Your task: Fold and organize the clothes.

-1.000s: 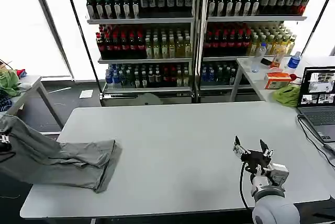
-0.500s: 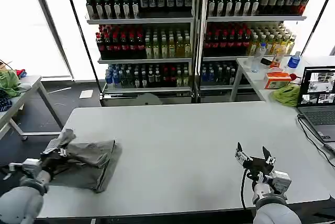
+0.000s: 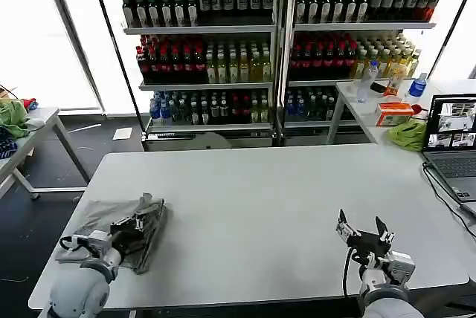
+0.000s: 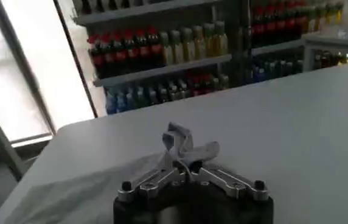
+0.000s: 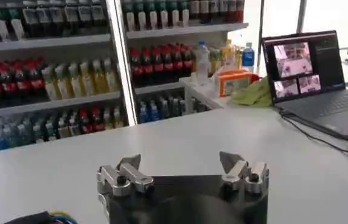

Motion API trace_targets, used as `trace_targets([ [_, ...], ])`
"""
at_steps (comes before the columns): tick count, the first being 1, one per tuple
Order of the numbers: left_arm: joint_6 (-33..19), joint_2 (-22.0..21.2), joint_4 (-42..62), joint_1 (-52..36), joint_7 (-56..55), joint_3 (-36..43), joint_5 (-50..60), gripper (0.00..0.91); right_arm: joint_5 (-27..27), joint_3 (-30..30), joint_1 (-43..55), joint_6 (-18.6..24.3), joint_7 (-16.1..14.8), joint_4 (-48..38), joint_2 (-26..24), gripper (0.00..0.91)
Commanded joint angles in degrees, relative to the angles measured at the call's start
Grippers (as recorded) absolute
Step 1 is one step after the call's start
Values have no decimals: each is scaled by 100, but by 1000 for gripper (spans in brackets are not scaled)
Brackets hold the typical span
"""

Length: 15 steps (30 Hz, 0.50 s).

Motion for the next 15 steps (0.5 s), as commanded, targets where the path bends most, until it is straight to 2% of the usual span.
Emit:
trace_targets([
  [1, 21, -124, 119, -333, 25, 536, 90, 262, -86, 8, -117, 17, 1, 16, 52, 907],
  [2, 23, -125, 143, -342, 29, 550, 96, 655, -89, 10, -121, 17, 0, 20, 55, 907],
  [3, 28, -127, 175, -352, 39, 563, 109, 907, -93, 16, -126, 20, -5, 26, 54, 907],
  [11, 42, -253, 181, -271, 74, 639, 83, 907, -142, -9, -86, 22, -8, -10, 55, 907],
  [15, 60, -320, -298, -92, 17, 622, -949, 907, -163, -38, -53, 24, -8, -68, 57, 907],
])
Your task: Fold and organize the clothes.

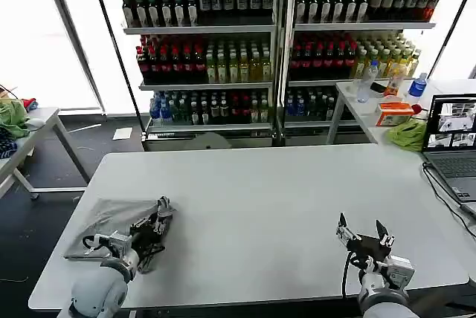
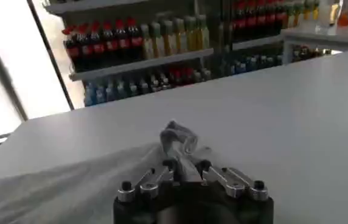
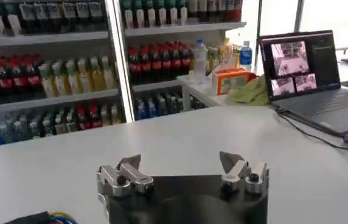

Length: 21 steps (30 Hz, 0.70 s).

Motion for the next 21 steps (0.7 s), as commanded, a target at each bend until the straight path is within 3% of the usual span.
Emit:
trace_targets([
  [1, 61, -119, -641, 221, -75, 113, -1483, 907, -25, -14, -6, 4, 0, -58, 10, 907],
  [8, 357, -200, -1764, 107, -573, -450, -4031, 907, -16, -36, 126, 4, -1, -167, -56, 907],
  [13, 277, 296, -1636, -36, -697, -1056, -4034, 907, 23, -70, 279, -11, -4, -220, -153, 907],
  [21, 184, 973, -610, 183, -725, -1885, -3677, 907, 45, -201, 435, -12, -11, -345, -369, 907],
])
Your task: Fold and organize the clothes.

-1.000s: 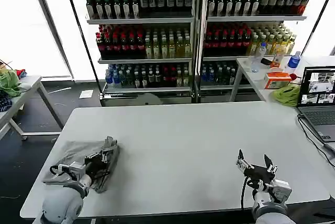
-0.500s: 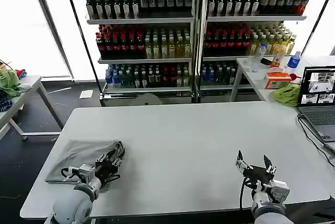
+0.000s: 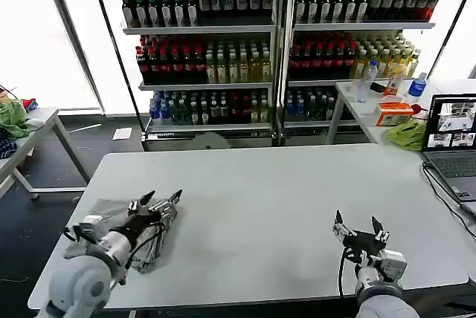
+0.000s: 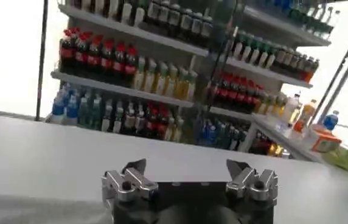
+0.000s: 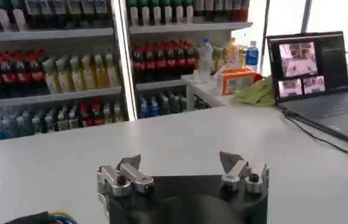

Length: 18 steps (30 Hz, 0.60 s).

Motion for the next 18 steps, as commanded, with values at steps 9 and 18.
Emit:
trace_targets([
  [9, -51, 781, 1405, 285, 2, -1356, -322, 907, 113, -138, 247, -39, -10, -83, -219, 907],
  [18, -114, 688, 2111, 169, 221, -1279, -51, 907, 112, -160, 288, -84, -2, -146, -143, 907],
])
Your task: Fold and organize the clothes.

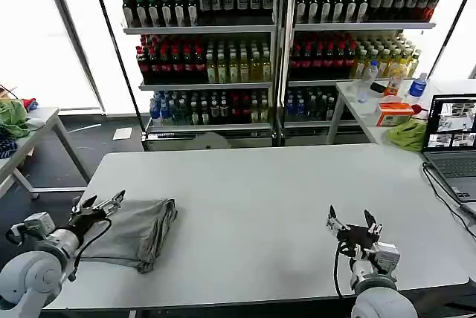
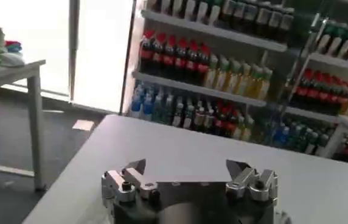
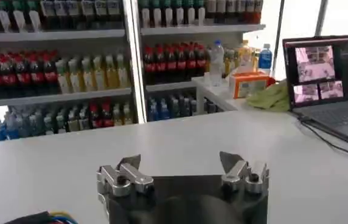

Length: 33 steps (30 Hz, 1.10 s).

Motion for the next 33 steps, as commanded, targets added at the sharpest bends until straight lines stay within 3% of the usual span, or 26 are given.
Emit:
trace_targets([
  [1, -92, 91, 1038, -24, 172, -203, 285, 907, 28, 9, 41, -2, 3, -10, -29, 907],
  [14, -99, -142, 1065, 46, 282, -98, 463, 907, 123, 66, -30, 17, 4, 53, -88, 907],
  [33, -492, -101, 1319, 211, 1037, 15, 889, 907, 113, 113, -119, 24, 1, 123, -64, 907],
])
